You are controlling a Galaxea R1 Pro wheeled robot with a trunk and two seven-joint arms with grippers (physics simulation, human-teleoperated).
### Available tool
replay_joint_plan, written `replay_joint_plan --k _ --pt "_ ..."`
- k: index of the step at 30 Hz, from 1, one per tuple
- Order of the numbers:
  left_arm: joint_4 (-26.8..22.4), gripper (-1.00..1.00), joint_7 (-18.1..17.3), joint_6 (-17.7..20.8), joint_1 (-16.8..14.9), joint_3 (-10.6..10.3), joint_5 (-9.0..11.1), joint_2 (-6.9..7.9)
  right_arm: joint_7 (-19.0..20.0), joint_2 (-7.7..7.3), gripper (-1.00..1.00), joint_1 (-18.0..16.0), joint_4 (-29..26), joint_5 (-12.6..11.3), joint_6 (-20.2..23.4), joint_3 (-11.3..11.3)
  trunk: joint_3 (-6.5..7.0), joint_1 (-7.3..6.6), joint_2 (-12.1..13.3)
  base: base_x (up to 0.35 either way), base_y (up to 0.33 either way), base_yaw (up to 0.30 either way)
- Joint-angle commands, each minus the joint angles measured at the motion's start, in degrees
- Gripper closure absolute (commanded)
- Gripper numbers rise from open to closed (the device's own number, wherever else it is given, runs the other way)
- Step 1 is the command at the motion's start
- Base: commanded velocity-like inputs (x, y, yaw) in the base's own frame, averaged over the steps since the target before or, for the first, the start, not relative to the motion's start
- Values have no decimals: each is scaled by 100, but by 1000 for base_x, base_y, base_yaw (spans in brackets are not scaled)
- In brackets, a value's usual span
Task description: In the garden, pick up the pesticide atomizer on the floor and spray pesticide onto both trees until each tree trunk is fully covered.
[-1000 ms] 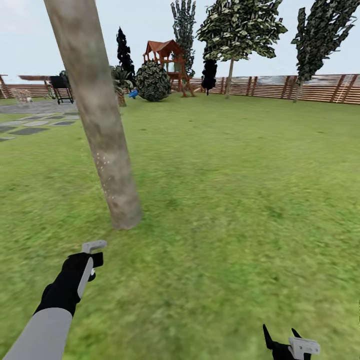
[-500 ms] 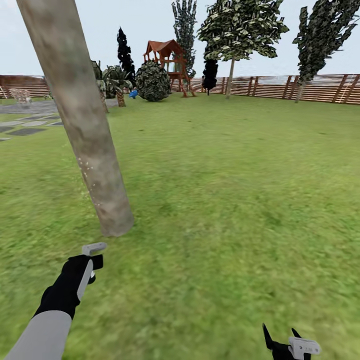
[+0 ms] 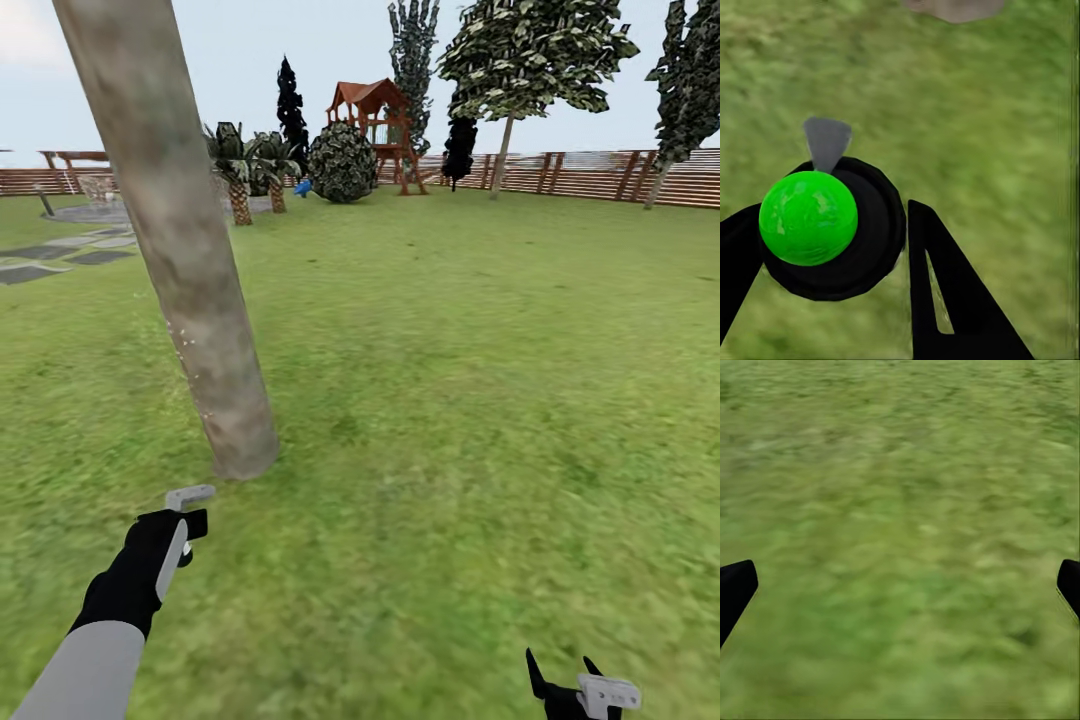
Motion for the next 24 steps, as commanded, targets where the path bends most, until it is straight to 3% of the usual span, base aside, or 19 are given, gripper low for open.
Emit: replay_joint_plan --k 1,12,24 --pt "0 100 3 1 0 0 -5 -1 0 0 -100 0 0 0 0 -3 0 0 0 221 -203 10" --pt "0 100 3 1 0 -2 -5 -10 4 0 -100 0 0 4 0 2 0 0 0 181 -227 25" --pt "0 100 3 -8 0 -2 -5 -10 4 0 -100 0 0 8 0 2 0 0 0 151 -244 255"
